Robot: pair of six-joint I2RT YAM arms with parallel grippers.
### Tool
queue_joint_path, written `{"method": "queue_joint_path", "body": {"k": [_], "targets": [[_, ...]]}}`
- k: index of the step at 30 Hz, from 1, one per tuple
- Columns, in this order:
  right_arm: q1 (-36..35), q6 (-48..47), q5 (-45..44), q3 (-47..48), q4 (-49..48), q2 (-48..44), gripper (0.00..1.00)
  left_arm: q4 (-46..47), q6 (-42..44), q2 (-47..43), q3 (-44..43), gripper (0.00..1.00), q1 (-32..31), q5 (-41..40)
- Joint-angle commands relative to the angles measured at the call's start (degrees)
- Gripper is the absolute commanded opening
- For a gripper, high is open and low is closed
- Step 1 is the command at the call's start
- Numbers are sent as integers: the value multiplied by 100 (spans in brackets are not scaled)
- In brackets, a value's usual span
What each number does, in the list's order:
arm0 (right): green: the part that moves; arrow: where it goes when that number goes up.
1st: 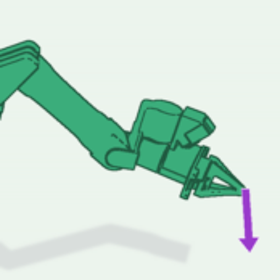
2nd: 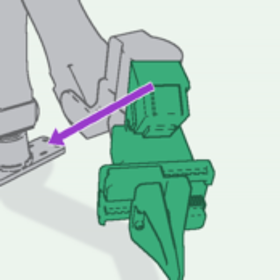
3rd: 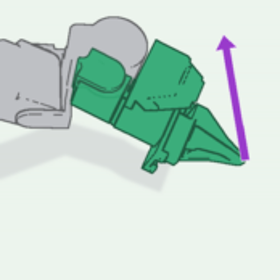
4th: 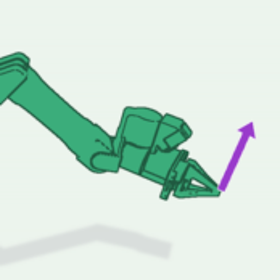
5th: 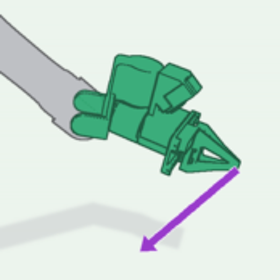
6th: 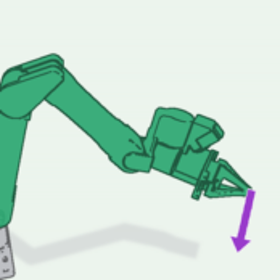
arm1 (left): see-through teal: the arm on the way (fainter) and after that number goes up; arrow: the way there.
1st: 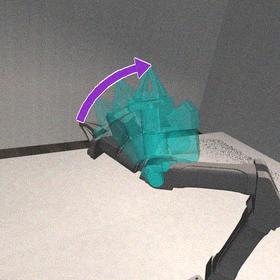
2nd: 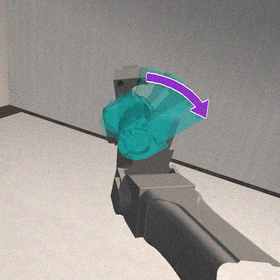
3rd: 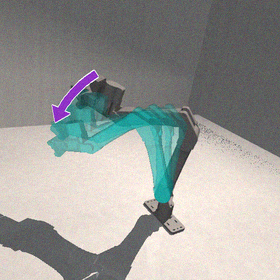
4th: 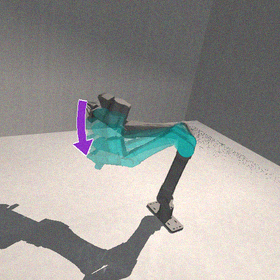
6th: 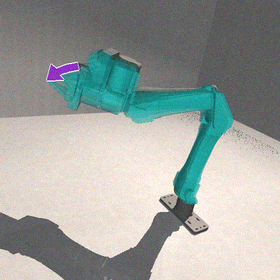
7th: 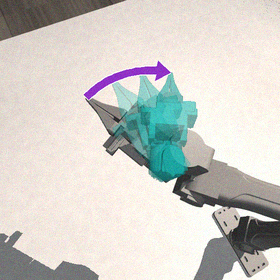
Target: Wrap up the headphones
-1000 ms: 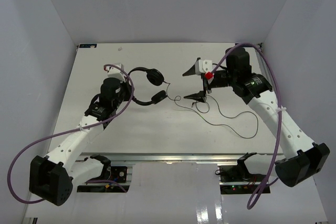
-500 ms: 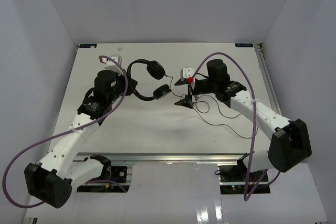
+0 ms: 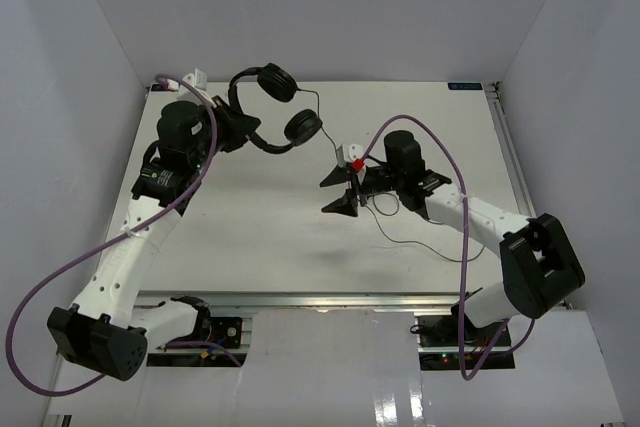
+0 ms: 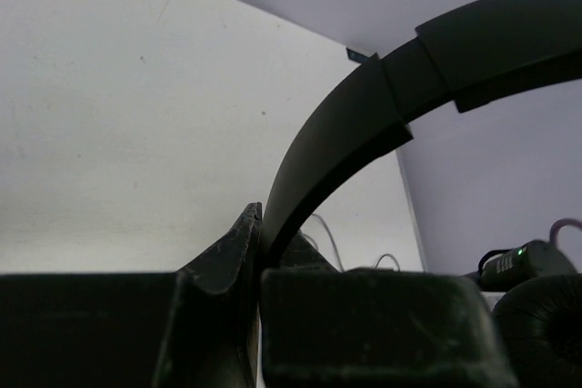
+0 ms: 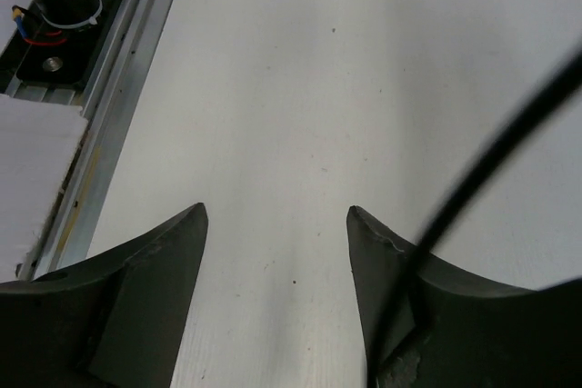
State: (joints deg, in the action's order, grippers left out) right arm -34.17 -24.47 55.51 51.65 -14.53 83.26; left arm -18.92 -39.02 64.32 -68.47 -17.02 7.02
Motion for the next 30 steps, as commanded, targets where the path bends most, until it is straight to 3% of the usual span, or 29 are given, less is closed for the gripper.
{"method": "queue_joint_path", "body": {"k": [1, 8, 12, 17, 19, 21, 23, 27, 30], "targets": [[14, 748, 495, -38, -990, -182, 61, 402, -759, 169, -371, 0, 367, 717], [2, 1440, 698, -415, -1616, -241, 57, 636, -1267, 579, -994, 0, 1251, 1305], [3, 1416, 668, -488, -1459, -305, 55, 965, -1672, 849, -1114, 0, 1547, 1545], [-129, 1174, 416, -423, -957, -302, 38, 1211, -2100, 1137, -1160, 0, 1656, 1465], [-209, 886, 97, -217, -323, -268, 24, 1173, -2176, 1320, -1211, 0, 1674, 1242], [-430, 386, -693, 233, 703, -213, 13, 1098, -2117, 1501, -1296, 0, 1675, 950], [-520, 92, -1470, 718, 1302, -173, 8, 1001, -1899, 1688, -1353, 0, 1668, 784], [-1111, -1429, -4538, 1893, 3625, -42, 8, 669, -730, 2181, -1724, 0, 1543, -277], [-1568, -2338, -6453, 2335, 4240, 188, 8, 518, 111, 2602, -1866, 0, 1126, -631]]}}
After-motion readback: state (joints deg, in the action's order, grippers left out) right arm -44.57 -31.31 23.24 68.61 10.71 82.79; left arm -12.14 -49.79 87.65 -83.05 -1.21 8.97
